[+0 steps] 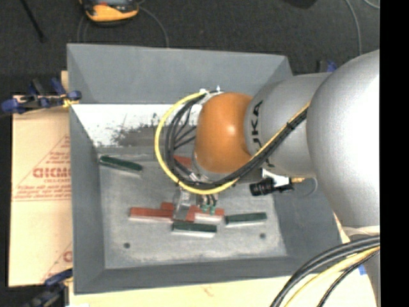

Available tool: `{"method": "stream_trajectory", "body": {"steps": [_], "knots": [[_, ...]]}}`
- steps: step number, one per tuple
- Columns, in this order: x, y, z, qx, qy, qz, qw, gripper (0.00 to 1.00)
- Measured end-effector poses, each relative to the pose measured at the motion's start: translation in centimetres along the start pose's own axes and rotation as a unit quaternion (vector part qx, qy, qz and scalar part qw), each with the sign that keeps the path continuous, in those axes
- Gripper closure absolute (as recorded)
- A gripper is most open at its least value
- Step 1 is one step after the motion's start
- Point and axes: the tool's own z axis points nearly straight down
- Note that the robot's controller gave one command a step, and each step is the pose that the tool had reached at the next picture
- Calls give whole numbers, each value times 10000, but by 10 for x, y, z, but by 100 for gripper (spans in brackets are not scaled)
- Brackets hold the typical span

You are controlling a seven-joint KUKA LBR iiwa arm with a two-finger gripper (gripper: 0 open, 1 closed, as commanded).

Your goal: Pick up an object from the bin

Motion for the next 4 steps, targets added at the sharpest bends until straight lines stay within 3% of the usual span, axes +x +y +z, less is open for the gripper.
{"method": "stream_trajectory", "body": {"steps": [1, 2, 3, 4], "knots": [[-7, -5, -68, 2, -5, -111, 9999, 100], [-24, 2, 42, -3, -35, -285, 9996, 0], [-24, 4, 40, -6, 19, -284, 9996, 100], [-24, 4, 40, -6, 19, -283, 9996, 100]]}}
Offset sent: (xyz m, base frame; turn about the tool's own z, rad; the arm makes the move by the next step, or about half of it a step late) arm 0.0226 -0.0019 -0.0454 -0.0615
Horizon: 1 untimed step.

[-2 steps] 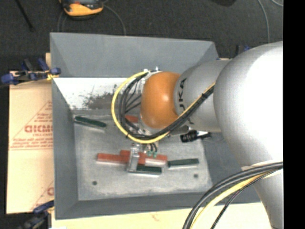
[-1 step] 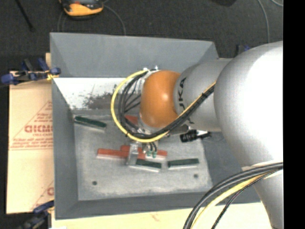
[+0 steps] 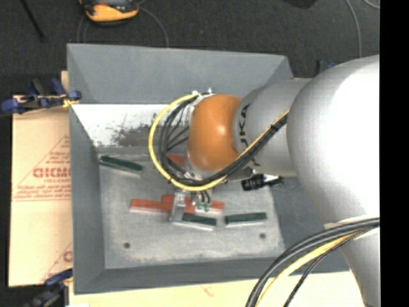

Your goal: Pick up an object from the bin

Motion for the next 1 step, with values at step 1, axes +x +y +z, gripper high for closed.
{"method": "stream_trajectory", "body": {"steps": [1], "knots": [[1, -2, -1, -30, -68, -899, 9959, 100]]}}
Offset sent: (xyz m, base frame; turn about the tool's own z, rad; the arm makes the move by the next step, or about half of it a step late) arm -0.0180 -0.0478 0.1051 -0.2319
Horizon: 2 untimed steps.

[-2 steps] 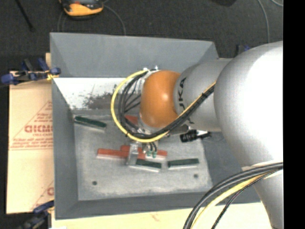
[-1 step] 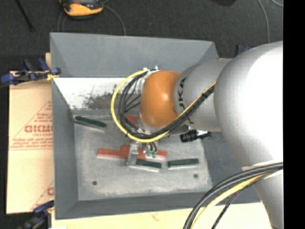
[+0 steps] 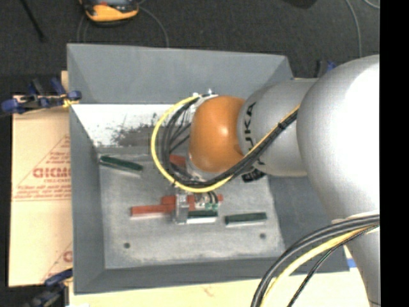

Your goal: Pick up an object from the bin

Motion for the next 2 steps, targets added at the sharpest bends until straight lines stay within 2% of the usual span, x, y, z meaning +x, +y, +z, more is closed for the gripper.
{"method": "stream_trajectory", "body": {"steps": [1, 2], "knots": [[16, -45, -105, 32, 30, -255, 9997, 100], [16, -45, -105, 29, 31, -252, 9997, 100]]}}
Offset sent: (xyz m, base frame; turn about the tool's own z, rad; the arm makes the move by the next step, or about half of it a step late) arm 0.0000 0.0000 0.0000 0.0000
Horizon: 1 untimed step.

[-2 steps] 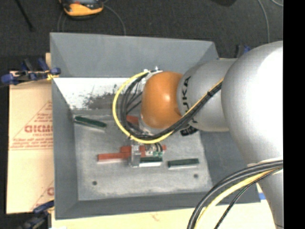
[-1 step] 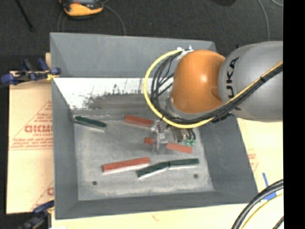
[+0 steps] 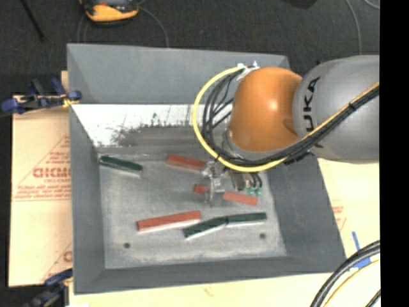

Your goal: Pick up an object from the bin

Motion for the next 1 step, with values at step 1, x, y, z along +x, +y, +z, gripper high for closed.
{"method": "stream_trajectory", "body": {"steps": [1], "knots": [[-12, -8, -82, 6, -5, 25, 10000, 100]]}}
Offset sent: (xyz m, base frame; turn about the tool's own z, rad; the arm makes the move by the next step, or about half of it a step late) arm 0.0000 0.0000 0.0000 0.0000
